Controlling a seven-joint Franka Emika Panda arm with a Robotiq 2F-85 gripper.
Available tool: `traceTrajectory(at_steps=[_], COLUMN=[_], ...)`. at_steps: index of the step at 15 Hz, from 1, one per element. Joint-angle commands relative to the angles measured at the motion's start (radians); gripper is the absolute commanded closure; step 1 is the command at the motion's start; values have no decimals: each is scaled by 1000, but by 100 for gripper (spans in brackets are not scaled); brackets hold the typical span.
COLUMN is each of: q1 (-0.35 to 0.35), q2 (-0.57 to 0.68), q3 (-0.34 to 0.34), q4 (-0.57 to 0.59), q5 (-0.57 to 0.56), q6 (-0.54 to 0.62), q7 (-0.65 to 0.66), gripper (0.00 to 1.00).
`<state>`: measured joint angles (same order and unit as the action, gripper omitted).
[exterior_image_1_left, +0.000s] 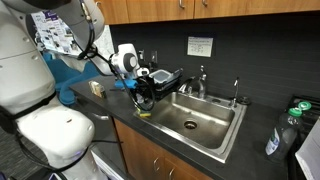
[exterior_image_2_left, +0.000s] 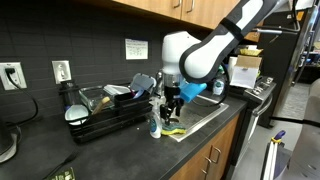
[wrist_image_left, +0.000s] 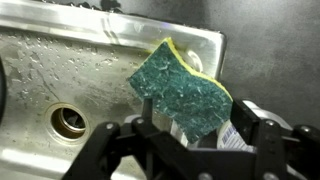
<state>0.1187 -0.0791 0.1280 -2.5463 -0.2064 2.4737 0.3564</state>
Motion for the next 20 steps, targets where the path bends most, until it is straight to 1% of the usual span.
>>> traceTrajectory(at_steps=[1, 7, 13, 19, 20], q1=[-12, -25, -22, 3, 2], q2=[-63, -135, -253, -412, -383], q3=[2, 4, 19, 73, 91], q4=[-14, -52, -151, -282, -227], q5=[10, 22, 36, 104, 109], q6=[-43, -73, -70, -86, -114], q7=[-7, -10, 7, 48, 64], gripper=[0, 0, 0, 0, 0])
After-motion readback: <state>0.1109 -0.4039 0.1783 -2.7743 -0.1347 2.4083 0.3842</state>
